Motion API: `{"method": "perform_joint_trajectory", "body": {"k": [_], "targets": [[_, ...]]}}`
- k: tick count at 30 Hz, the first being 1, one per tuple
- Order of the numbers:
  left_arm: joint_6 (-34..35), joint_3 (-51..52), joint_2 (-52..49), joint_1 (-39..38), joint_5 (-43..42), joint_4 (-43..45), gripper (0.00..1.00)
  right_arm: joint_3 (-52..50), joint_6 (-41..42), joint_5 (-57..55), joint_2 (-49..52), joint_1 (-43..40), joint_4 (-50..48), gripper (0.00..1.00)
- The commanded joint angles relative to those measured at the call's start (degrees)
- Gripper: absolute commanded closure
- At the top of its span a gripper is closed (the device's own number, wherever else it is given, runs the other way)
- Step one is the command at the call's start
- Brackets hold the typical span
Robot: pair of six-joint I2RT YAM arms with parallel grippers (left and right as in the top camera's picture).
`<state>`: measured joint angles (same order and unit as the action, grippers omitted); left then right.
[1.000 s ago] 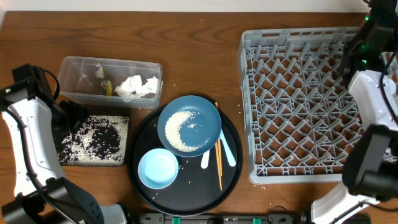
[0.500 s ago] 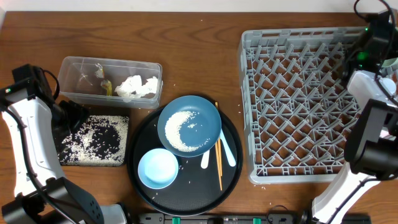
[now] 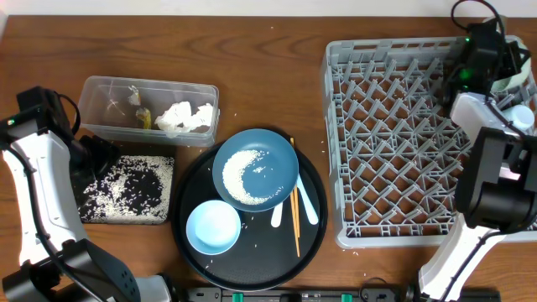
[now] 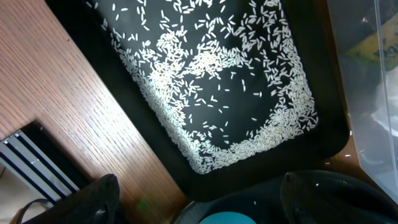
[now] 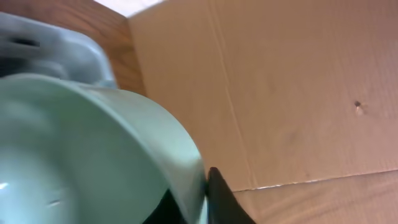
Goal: Sort waste into correct bins and load items into the dishwasher rack
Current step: 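Set the green bowl upright in the rack's back right corner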
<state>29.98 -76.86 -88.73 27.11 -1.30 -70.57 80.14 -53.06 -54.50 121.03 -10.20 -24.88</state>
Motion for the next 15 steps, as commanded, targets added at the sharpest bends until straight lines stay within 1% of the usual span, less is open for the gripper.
{"method": "perform_joint_trajectory", "body": {"k": [1,3,6,7,9,10,13,15], "targets": [[-0.3,-0.2,0.9,0.0,0.3,-0.3,0.16,0.0,4.9,1.1,1.3,2.5,4.2,0.85],[-0.3,-0.2,0.9,0.0,0.3,-0.3,0.15,0.0,7.1,1.1,1.3,3.3,6.7,0.81],[-0.3,-0.2,0.9,0.0,0.3,-0.3,0.15,0.0,10.3,0.3,1.3,4.2,9.4,0.68],[-0.3,-0.2,0.9,0.0,0.3,-0.3,0.16,0.0,11.4,-0.6,1.3,4.4,9.7,0.63],[-0.3,-0.2,0.9,0.0,0.3,-0.3,0.16,0.0,14.1,-3.0,1.3,4.7,9.7,0.49],[-0.3,-0.2,0.9,0.0,0.3,-0.3,0.16,0.0,14.8,-4.0,1.2,4.8,9.7,0.46],[-0.3,-0.2,0.9,0.0,0.3,-0.3,0.15,0.0,14.9,-5.8,0.9,5.0,10.2,0.43],[-0.3,-0.2,0.9,0.0,0.3,-0.3,0.16,0.0,15.9,-5.7,0.3,5.0,12.3,0.41]]}}
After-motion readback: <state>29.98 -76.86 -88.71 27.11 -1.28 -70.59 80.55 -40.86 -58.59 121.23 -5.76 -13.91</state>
